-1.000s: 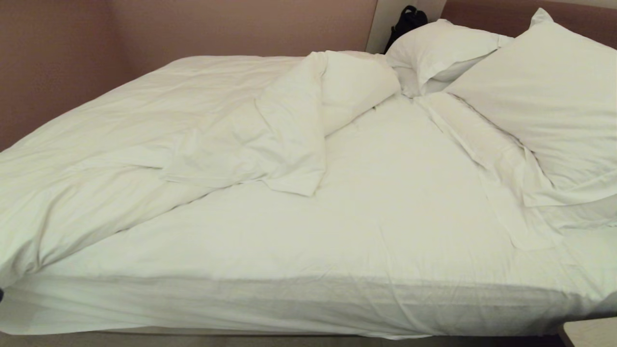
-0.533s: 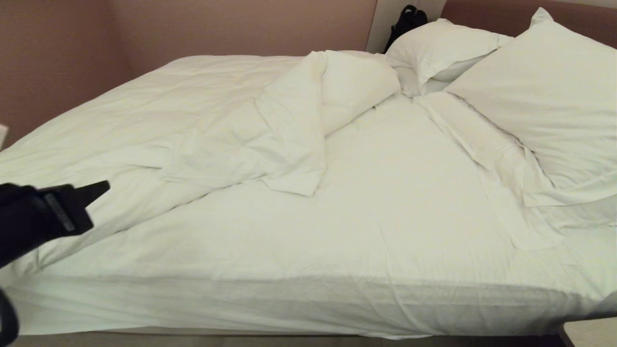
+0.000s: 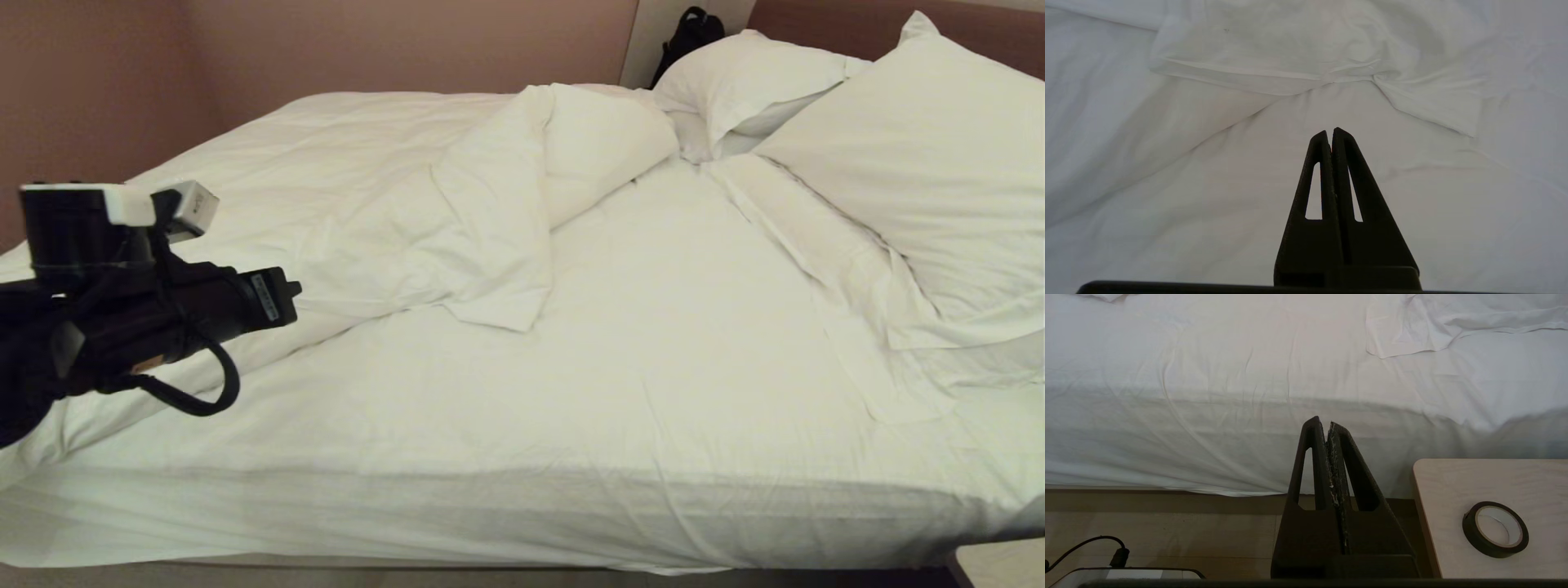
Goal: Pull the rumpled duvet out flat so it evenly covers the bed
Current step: Hold the folded corner of the quilt
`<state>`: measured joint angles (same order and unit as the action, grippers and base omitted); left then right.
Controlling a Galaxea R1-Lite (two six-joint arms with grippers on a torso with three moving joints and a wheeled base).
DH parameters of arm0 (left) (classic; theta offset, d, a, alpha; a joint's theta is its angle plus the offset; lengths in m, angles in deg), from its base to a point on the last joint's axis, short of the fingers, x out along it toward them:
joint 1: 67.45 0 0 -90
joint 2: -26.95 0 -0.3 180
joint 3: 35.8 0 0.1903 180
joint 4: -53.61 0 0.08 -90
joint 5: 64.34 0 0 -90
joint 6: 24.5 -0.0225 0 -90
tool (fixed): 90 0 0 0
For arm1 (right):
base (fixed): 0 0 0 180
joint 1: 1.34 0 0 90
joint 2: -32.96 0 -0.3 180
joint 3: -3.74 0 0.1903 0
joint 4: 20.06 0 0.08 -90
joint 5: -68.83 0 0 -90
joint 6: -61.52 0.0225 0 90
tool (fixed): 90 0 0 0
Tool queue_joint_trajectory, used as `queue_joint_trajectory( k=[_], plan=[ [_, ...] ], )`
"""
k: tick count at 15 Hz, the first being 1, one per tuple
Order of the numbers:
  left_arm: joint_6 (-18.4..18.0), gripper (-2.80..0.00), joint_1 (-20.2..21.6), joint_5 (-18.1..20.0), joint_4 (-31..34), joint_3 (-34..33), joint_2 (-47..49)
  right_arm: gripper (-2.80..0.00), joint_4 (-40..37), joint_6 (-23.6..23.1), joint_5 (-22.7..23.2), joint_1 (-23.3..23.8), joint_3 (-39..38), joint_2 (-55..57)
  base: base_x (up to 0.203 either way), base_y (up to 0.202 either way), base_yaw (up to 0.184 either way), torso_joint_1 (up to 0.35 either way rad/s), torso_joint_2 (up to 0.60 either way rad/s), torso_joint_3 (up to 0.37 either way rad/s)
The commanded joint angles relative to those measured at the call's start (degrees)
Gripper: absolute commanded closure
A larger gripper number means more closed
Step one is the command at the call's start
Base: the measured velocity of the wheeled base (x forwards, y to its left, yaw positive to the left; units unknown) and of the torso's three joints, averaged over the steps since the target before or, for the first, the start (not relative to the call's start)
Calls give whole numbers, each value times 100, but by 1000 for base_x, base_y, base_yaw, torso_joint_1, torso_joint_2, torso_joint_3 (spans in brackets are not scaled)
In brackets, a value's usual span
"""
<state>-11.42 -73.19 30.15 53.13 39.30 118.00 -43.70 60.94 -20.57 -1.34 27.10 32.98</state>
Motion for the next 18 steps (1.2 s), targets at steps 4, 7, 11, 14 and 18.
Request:
queue_joint_trajectory(
  k=[4,7,11,14,18],
  plan=[
    [-22,0,-132,-149,-10,706,1214,0,0,-4,2,0,0,-2,0,0,0,0,0,0],
    [-70,0,-204,-302,2,932,1452,0,0,-4,2,0,0,-2,0,0,0,0,0,0],
    [-729,0,-786,-766,-15,1495,1804,0,0,-4,2,0,0,-2,0,0,0,0,0,0],
    [-1514,0,-1349,-739,-361,1822,2177,0,0,-4,2,0,0,-2,0,0,0,0,0,0],
    [-1997,0,-1853,-781,-421,2770,3067,0,0,-4,2,0,0,-2,0,0,0,0,0,0]
  ],
)
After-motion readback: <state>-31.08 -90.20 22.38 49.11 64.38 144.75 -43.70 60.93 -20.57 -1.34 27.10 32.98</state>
